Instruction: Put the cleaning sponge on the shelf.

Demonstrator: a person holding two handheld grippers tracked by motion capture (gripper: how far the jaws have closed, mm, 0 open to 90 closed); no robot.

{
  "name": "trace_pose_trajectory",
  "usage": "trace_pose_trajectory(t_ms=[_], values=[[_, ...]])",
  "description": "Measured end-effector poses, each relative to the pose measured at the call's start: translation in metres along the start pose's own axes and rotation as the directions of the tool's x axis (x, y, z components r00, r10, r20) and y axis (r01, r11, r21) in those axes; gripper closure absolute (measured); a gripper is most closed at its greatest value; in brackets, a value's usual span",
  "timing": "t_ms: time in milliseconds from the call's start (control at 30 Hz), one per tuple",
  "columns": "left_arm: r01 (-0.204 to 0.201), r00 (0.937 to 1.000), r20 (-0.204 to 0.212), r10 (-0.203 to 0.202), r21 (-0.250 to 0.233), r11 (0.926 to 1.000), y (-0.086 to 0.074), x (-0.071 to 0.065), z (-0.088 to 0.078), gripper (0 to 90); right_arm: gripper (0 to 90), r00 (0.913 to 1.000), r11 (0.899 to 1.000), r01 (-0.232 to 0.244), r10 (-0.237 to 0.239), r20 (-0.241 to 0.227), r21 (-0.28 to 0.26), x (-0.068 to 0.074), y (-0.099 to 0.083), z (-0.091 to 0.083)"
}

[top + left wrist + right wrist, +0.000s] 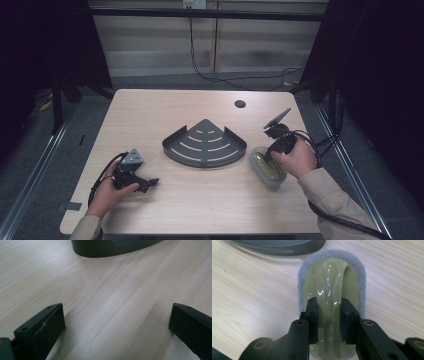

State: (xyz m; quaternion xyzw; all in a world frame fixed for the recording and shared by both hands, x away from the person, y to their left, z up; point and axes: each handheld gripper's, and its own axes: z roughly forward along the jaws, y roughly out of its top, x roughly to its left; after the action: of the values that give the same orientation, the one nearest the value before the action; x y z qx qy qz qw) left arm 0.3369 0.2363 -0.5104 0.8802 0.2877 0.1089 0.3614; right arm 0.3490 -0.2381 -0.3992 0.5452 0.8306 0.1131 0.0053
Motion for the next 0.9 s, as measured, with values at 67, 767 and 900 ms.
trace_pose_trajectory(t_ms=[67,767,900], values=[[0.0,1.0,0.0,0.0,0.0,1.0,0.0,0.0,0.0,0.0,71.7,1.0,1.0,0.004,-0.004,0.004,0.004,0.002,0.002,-0.003],[0.001,1.0,-0.002,-0.001,-0.003,1.0,0.0,0.0,0.0,0.0,71.7,0.9985,0.998,0.054,-0.054,-0.012,0.023,0.004,0.021,-0.037],[0.001,1.0,-0.002,-0.001,-0.003,1.0,0.0,0.0,0.0,0.0,71.7,0.9981,0.998,0.062,-0.062,-0.006,0.018,0.005,0.026,-0.043]])
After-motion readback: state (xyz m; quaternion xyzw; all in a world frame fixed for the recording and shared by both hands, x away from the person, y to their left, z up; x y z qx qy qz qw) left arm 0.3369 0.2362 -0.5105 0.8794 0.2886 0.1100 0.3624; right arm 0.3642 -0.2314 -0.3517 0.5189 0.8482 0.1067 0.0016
